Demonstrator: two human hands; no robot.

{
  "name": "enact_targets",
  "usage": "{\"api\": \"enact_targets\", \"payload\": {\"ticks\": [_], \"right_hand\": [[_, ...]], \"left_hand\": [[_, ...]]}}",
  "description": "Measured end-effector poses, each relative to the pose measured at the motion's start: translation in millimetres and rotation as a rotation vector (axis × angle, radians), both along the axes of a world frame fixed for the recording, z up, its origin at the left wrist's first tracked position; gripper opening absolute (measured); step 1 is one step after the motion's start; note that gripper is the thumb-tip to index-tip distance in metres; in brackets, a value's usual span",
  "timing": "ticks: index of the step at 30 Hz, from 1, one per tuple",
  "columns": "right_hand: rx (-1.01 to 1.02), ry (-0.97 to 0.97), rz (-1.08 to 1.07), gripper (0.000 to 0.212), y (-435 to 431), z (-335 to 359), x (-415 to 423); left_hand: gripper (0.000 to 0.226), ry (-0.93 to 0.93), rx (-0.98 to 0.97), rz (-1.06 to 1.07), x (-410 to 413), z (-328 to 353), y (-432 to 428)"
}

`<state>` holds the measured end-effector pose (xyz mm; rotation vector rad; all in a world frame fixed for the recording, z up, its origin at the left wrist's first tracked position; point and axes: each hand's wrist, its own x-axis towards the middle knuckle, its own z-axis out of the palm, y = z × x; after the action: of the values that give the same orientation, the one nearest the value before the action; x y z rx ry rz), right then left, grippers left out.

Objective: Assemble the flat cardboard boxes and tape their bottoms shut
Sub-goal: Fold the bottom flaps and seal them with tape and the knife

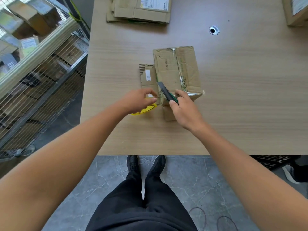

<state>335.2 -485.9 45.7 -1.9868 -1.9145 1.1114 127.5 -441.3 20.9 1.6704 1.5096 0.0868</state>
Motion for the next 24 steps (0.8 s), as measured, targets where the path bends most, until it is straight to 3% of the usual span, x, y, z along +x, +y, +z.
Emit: {"api": "enact_targets", "payload": {"ticks": [7, 12, 15, 24], "right_hand": [[-0.17, -0.077, 0.128, 0.043, 5, 11, 2], [-0.191, -0.06, 0.105, 0.038, 1, 17, 0], [-0.207, -0.079, 0.138, 0.04, 1, 18, 0], [-0.221, -0.14, 0.198, 0.043, 2, 16, -3]], "left_hand": [[0.026, 0.194, 0.125, -0.043, 4, 3, 8], [0.025, -0.001, 0.011, 0.073, -10, 4, 2], [0.02, -0.142, 0.038, 0.052, -15, 4, -3], [0.009, -0.021, 0.255, 0.182, -1, 2, -12]]}}
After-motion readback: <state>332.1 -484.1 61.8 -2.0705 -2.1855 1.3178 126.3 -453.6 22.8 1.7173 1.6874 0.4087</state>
